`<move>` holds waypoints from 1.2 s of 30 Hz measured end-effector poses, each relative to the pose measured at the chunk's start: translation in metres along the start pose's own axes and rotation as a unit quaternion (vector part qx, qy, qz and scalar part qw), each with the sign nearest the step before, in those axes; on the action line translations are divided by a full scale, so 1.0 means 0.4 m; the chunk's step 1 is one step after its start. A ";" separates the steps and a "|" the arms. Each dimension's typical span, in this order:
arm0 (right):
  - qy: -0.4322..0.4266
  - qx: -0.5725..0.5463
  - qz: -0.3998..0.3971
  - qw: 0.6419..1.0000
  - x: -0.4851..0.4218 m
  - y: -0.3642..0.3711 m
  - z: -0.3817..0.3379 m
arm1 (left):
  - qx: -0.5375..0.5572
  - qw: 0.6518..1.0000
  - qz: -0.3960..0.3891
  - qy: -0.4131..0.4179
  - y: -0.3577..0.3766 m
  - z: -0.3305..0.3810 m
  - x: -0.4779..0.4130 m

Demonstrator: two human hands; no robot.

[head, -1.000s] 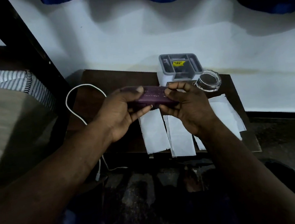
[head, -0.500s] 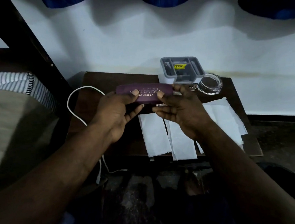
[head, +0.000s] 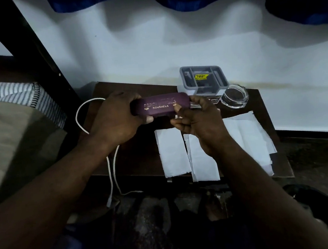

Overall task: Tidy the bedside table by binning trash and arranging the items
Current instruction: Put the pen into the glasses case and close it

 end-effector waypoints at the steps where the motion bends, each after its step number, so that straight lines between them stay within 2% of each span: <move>1: -0.014 0.037 0.006 0.999 -0.003 -0.006 -0.006 | -0.011 1.000 0.005 0.001 -0.004 -0.003 -0.006; 5: -0.083 0.194 0.024 0.977 -0.011 -0.022 -0.038 | -0.053 0.998 0.016 -0.006 -0.019 -0.026 -0.038; 10: -0.117 0.195 0.050 0.973 -0.018 -0.067 -0.068 | -0.114 0.993 -0.007 -0.015 0.014 -0.054 -0.091; 16: -0.141 0.220 0.064 0.963 -0.027 -0.073 -0.080 | -0.161 0.983 -0.083 -0.040 0.114 -0.060 -0.151; 27: -0.193 0.323 0.056 0.925 -0.055 -0.058 -0.095 | -0.209 0.970 -0.098 -0.075 0.175 -0.048 -0.218; 36: -0.324 0.457 0.104 0.822 -0.049 -0.048 -0.188 | -0.202 0.972 -0.093 -0.078 0.181 -0.038 -0.221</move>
Point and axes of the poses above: each hand's wrist, its own x-axis away from the middle knuckle, its own y-axis out of the palm, z = x × y, the point moved 10 cm from there along -x, towards the middle knuckle, and after that the axes turned 10 degrees about -x, right-handed, at the moved point
